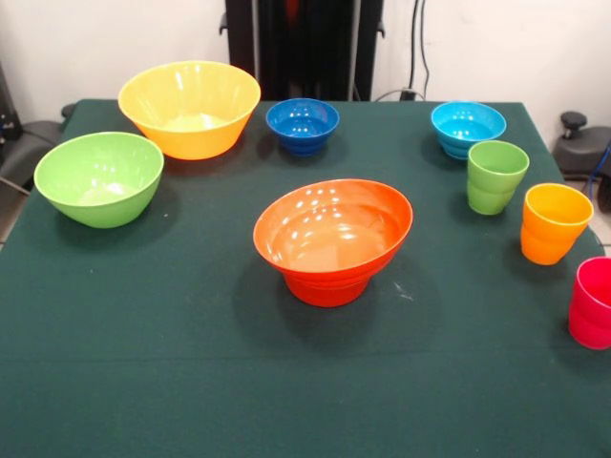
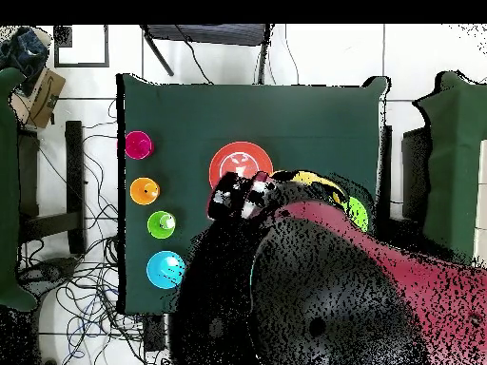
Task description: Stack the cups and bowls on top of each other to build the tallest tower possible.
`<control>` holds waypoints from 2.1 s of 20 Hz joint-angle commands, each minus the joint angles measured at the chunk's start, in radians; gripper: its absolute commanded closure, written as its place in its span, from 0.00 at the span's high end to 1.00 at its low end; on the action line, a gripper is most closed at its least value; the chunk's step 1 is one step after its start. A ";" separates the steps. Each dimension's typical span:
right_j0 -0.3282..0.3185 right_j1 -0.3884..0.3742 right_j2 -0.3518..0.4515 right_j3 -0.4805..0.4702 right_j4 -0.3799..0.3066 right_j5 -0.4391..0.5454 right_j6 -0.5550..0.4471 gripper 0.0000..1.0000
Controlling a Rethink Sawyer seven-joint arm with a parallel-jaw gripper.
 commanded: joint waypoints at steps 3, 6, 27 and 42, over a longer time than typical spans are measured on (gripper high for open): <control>-0.005 0.033 0.031 -0.071 -0.008 0.219 -0.328 0.00; 0.018 0.084 0.053 -0.082 -0.021 0.211 -0.259 0.00; 0.202 0.340 0.031 -0.209 -0.216 0.081 -0.031 0.00; 0.311 0.439 -0.038 -0.214 -0.288 -0.053 0.102 0.00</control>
